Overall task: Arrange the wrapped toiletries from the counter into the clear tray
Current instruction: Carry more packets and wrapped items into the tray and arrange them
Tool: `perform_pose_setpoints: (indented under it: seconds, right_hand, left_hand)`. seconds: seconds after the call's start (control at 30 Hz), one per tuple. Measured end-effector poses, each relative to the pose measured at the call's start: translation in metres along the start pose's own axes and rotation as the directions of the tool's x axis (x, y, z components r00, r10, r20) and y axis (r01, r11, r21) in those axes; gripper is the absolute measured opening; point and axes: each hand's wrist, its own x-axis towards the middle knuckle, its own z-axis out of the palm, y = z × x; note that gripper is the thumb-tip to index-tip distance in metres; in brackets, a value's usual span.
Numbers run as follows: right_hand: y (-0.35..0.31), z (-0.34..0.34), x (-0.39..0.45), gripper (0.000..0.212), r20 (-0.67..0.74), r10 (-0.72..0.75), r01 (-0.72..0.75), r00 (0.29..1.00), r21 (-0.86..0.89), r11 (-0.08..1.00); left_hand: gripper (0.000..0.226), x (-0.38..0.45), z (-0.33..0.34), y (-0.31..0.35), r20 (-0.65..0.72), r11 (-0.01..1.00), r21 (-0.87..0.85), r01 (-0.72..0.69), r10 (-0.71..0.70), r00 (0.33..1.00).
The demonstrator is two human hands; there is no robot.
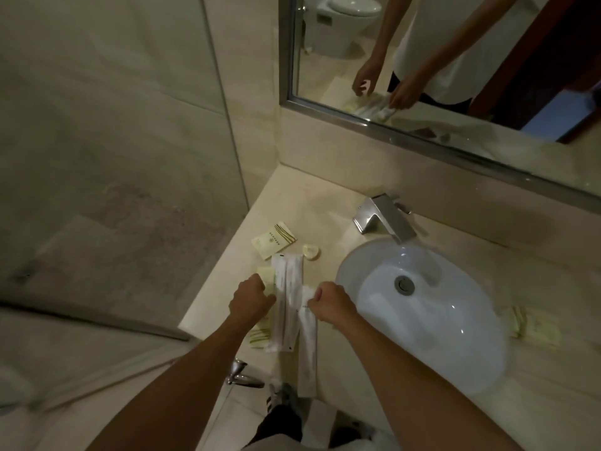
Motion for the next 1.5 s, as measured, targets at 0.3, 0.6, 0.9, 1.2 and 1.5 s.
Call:
perform_pose_setpoints:
  seconds: [0.3, 0.6, 0.9, 1.2, 1.5]
  right_hand:
    - [-0.039, -0.001, 0.042, 0.019, -0.126, -0.078, 0.077, 0.989, -0.018, 0.997]
    - [-0.058, -0.005, 0.08, 0.026, -0.338, -0.14, 0.141, 0.931, -0.021, 0.99]
    - [-0.041, -0.009, 0.097, 0.046, -0.34, -0.159, 0.11, 0.927, -0.16, 0.981]
    - [-0.035, -0.007, 0.097, 0.048, -0.349, -0.202, 0.159, 0.915, -0.15, 0.976]
    - [-0.041, 0.003, 0.087, 0.04, -0.329, -0.275, 0.237, 0.903, -0.151, 0.96]
  left_hand:
    - [0.04, 0.038, -0.013, 0.007, -0.046, 0.999, -0.006, -0.041, 0.041, 0.998]
    - [0.049, 0.09, -0.022, 0.033, -0.179, 0.958, 0.169, -0.23, 0.259, 0.949]
    - [0.045, 0.111, -0.016, 0.047, -0.105, 0.935, 0.243, -0.26, 0.291, 0.951]
    - [0.04, 0.113, -0.019, 0.054, -0.153, 0.953, 0.212, -0.218, 0.252, 0.955]
    - [0.023, 0.107, -0.027, 0.056, -0.197, 0.989, -0.012, -0.144, 0.139, 0.97]
